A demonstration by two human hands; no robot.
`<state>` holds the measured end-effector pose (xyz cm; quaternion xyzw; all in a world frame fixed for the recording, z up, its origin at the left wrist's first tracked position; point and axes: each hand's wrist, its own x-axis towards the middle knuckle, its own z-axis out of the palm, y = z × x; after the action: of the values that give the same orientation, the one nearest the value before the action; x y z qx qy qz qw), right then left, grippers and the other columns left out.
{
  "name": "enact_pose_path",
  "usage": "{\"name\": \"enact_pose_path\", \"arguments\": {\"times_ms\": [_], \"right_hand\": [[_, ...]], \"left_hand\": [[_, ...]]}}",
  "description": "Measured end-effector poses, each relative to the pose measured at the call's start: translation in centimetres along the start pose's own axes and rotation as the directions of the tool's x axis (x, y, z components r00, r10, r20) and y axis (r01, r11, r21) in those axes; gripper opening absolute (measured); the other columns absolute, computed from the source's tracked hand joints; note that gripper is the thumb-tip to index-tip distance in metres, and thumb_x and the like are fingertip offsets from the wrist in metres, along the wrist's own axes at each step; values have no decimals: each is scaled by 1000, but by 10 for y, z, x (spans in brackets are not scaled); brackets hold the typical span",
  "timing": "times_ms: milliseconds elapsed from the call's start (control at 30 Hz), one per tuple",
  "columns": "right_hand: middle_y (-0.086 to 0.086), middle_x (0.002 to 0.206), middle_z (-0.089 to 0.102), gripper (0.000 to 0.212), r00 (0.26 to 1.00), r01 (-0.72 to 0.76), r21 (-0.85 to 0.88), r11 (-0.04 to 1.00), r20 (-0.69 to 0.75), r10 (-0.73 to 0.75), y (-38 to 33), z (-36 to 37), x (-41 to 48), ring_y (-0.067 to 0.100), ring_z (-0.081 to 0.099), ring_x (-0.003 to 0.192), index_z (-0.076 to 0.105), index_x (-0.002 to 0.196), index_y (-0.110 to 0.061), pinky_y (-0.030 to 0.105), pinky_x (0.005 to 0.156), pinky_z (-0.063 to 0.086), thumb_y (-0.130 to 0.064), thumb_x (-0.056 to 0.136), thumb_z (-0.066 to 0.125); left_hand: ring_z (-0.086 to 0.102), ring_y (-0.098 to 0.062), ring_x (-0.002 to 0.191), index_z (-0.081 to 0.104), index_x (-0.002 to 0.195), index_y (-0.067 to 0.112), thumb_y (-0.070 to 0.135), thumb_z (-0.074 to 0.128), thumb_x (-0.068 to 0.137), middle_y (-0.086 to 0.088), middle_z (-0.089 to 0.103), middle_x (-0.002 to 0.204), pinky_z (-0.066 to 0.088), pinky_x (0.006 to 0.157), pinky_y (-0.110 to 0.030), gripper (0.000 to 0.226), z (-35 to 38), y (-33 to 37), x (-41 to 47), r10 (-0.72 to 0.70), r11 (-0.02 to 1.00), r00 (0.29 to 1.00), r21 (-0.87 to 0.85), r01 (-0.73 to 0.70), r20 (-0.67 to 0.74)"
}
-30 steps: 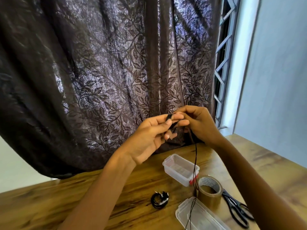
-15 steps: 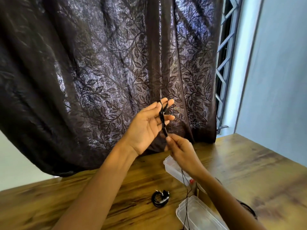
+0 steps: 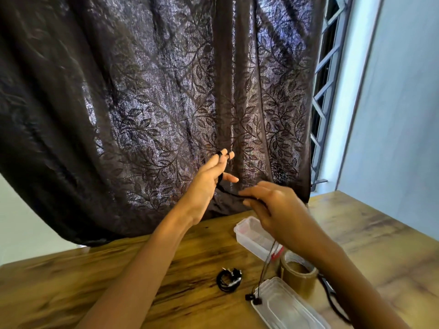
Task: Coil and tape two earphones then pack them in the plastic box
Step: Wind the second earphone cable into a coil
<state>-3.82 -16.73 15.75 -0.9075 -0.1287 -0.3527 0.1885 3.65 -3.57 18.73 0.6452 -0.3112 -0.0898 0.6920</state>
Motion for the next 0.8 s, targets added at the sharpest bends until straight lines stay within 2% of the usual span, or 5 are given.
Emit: {"name": "enact_pose_path", "arguments": {"times_ms": [267,400,500,667,800], "right_hand": [[-1,87,72,21,996,86,35,996,-12,-86,0,-39,35,8,64,78,71,96,-19,21,73,52,-8,79,69],[-6,82,71,9,999,42,158,987,-35,-37,15,-41,45,6,64,82,73,84,-16,15,76,47,-14,75,74],[-12,77,70,8,998,3,334,943,-59,18,29,-36,45,10,66,78,72,79,-20,19,75,50,-13,75,73],[-18,68,69,20,980,-32,566,823,-144,137,46,-15,36,0,61,66,68,78,-16,11,64,47,3,80,64],[-8,62,67,16,952,-97,670,736,-152,264,52,14,23,1,55,57,67,78,-12,16,57,45,2,83,61]], "left_hand": [[51,-11,64,60,104,17,32,27,97,7,65,68,36,83,-33,37,10,-9,-19,-69,994,987,91,56,148],[40,-9,59,62,104,17,27,31,97,9,70,97,42,72,-20,32,17,-5,-28,-92,995,971,-9,96,222],[40,-6,53,65,98,18,20,36,96,10,72,92,44,98,-30,29,17,-1,-31,-101,985,967,-114,130,235],[39,-4,49,58,118,5,20,34,95,-12,62,124,38,105,-38,36,12,10,-30,-45,974,954,-198,107,296],[42,-3,49,60,115,4,27,41,84,-12,65,119,34,110,-46,42,10,14,-27,-11,942,958,-317,106,287]]}}
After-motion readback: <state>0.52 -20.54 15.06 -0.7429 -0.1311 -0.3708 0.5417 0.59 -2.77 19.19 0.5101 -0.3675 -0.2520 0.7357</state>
